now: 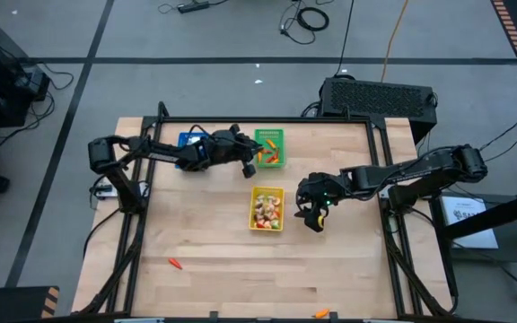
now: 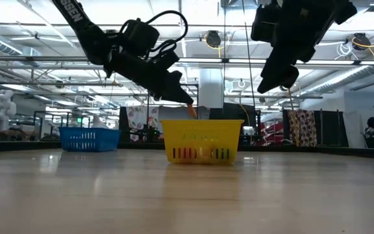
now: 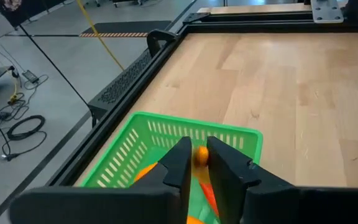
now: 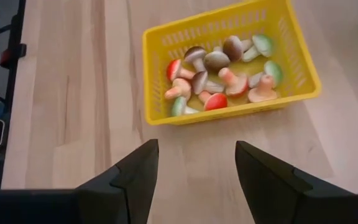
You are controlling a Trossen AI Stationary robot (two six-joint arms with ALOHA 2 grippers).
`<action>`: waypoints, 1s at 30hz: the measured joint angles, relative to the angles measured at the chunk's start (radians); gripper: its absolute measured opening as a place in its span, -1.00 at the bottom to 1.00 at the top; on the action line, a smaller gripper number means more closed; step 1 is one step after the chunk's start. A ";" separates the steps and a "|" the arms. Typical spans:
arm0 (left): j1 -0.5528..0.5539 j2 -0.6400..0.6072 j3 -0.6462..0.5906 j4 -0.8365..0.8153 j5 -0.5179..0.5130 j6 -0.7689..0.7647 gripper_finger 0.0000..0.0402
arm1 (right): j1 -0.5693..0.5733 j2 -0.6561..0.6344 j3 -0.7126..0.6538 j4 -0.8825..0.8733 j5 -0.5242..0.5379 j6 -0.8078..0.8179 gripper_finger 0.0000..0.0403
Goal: Sort produce into baskets
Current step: Put the orange chili pepper into the green bin, then put the red chili pepper into the green bin
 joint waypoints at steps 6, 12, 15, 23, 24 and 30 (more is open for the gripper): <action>0.000 0.000 0.000 0.000 -0.003 -0.001 -0.58 | 0.022 0.000 0.000 0.001 0.001 0.040 0.01; -0.012 -0.009 0.000 -0.041 -0.003 -0.030 -0.52 | 0.063 0.000 0.000 0.030 0.003 0.090 0.01; -0.031 -0.082 -0.001 -0.146 0.027 -0.061 -0.52 | 0.101 0.000 0.000 0.038 0.004 0.131 0.01; -0.189 -0.435 0.000 -0.725 0.318 -0.105 -0.51 | 0.265 0.001 0.000 0.066 0.082 0.278 0.01; -0.227 -0.484 0.000 -0.797 0.329 -0.122 -0.51 | 0.289 0.001 0.000 0.086 0.097 0.283 0.01; -0.562 -0.693 0.000 -1.022 0.245 -0.356 -0.51 | 0.422 0.039 0.000 0.347 0.153 0.235 0.01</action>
